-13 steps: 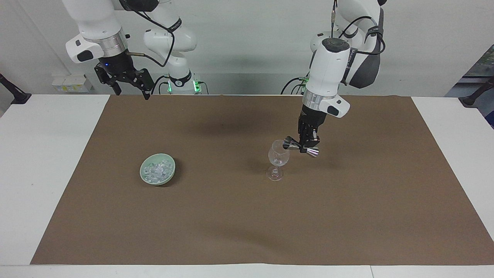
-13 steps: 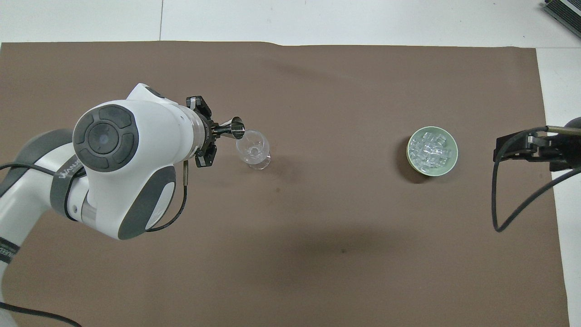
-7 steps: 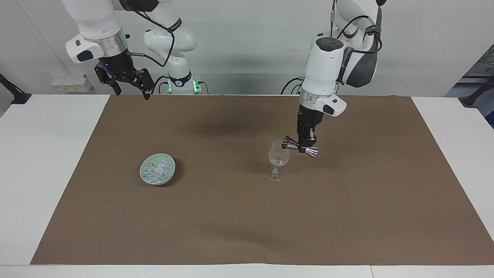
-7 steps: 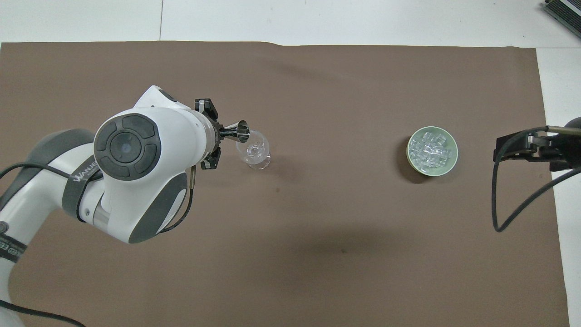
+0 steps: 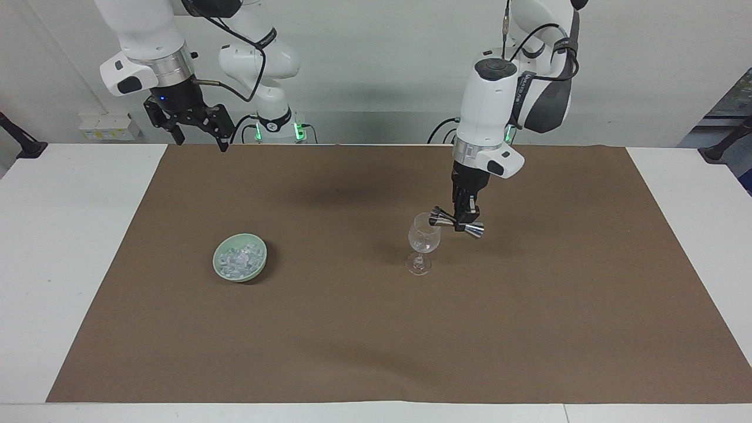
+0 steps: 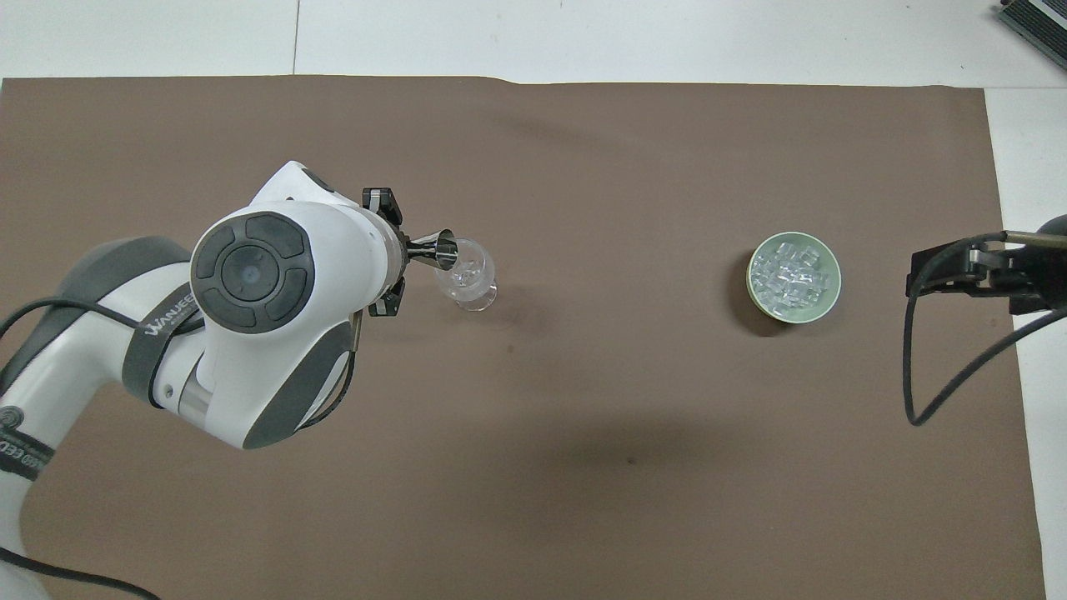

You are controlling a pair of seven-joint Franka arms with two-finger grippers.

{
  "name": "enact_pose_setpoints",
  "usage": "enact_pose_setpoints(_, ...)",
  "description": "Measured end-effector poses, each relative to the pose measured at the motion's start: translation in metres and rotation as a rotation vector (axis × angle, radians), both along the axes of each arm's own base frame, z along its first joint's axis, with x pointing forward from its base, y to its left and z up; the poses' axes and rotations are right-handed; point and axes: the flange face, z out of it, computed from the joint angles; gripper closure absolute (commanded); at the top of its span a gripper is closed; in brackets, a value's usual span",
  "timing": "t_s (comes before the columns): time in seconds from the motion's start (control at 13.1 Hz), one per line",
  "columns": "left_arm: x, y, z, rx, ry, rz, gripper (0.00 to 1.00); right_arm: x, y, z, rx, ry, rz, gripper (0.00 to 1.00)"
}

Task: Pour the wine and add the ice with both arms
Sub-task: 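Tilt the cup with the left gripper to pour into the glass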

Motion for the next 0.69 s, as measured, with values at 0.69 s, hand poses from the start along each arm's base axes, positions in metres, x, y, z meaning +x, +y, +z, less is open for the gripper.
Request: enact_pose_setpoints(0.69, -0.0011, -0.0006, 0.0007, 0.053, -0.015, -0.024, 1.00, 0.0002, -0.0003, 0.0002, 0.000, -0.002, 0.000, 0.00)
